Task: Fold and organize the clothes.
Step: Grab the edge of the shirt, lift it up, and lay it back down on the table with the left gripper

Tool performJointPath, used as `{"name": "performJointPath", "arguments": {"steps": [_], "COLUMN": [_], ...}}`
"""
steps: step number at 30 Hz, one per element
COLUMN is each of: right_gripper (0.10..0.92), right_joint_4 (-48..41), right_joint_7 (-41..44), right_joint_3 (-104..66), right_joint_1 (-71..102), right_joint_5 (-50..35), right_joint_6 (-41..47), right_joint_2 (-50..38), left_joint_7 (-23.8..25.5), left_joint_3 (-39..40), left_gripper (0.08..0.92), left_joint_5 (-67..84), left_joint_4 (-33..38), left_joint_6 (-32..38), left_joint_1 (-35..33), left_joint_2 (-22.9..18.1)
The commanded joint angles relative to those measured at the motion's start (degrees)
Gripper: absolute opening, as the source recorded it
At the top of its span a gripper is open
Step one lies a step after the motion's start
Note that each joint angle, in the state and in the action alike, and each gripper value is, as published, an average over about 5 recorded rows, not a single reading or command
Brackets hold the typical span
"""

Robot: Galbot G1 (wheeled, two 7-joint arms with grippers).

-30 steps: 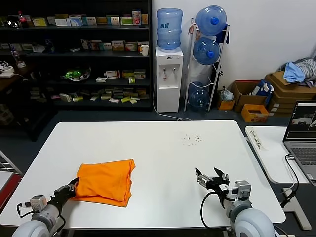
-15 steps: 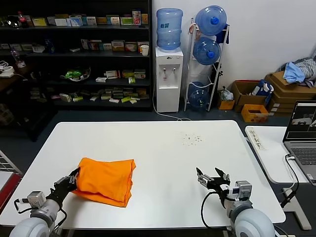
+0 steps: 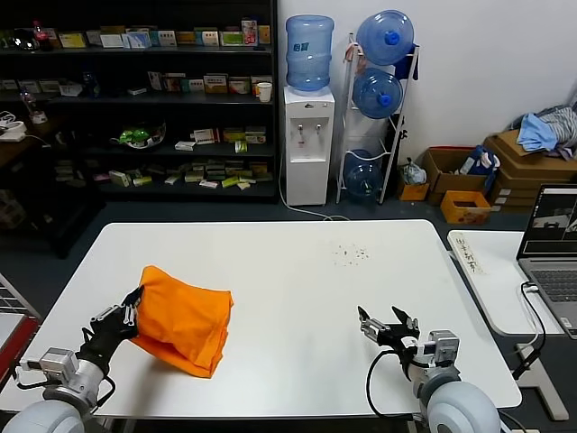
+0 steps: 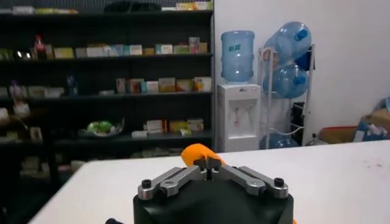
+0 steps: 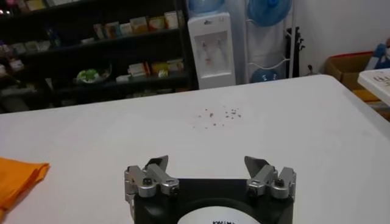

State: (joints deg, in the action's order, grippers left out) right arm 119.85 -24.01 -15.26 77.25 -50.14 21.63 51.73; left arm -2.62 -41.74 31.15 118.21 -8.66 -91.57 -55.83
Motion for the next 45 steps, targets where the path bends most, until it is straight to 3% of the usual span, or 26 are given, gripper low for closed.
{"name": "performJointPath", "arguments": {"steps": [1,8,13,20,26,31,37,45], "right_gripper": [0.823,0.823,0.823,0.823,0.823,0.823,0.823,0.823], "right_joint_4": [0.0,0.1,0.1,0.2,0.3,-0.1,-1.8,-3.5], "right_joint_7": [0.1,0.1,0.0,-0.2,-0.3,-1.0,-2.1,-2.9], "right_joint_3": [0.0,0.1,0.1,0.2,-0.2,-0.3,0.0,-0.8], "right_joint_1": [0.0,-0.1,-0.1,-0.1,0.3,0.3,-0.1,-0.1], "right_joint_5": [0.1,0.1,0.1,0.1,0.3,0.0,-0.6,-0.7], "right_joint_6": [-0.1,-0.1,-0.1,0.0,0.0,0.4,0.9,1.0], "right_joint_2": [0.0,-0.1,-0.2,-0.2,-0.1,0.2,1.0,2.0], "left_joint_7": [1.2,3.7,4.2,2.8,-2.9,-14.0,-20.2,-20.4], "left_joint_3": [-7.6,-14.5,-17.1,-13.4,-0.6,21.6,40.0,47.1], "left_gripper": [0.094,0.094,0.094,0.094,0.094,0.094,0.094,0.094], "left_joint_5": [-14.4,-20.0,-21.1,-15.7,3.7,23.4,34.2,32.2], "left_joint_4": [-3.6,-10.0,-12.5,-8.1,3.5,10.5,6.4,-3.3], "left_joint_6": [0.7,2.6,3.9,2.3,-2.1,-3.2,-0.7,0.9], "left_joint_1": [-1.3,-1.0,-1.2,-1.4,-2.5,4.6,17.2,22.5], "left_joint_2": [0.5,3.9,4.2,3.1,2.1,-1.4,-9.3,-16.8]}}
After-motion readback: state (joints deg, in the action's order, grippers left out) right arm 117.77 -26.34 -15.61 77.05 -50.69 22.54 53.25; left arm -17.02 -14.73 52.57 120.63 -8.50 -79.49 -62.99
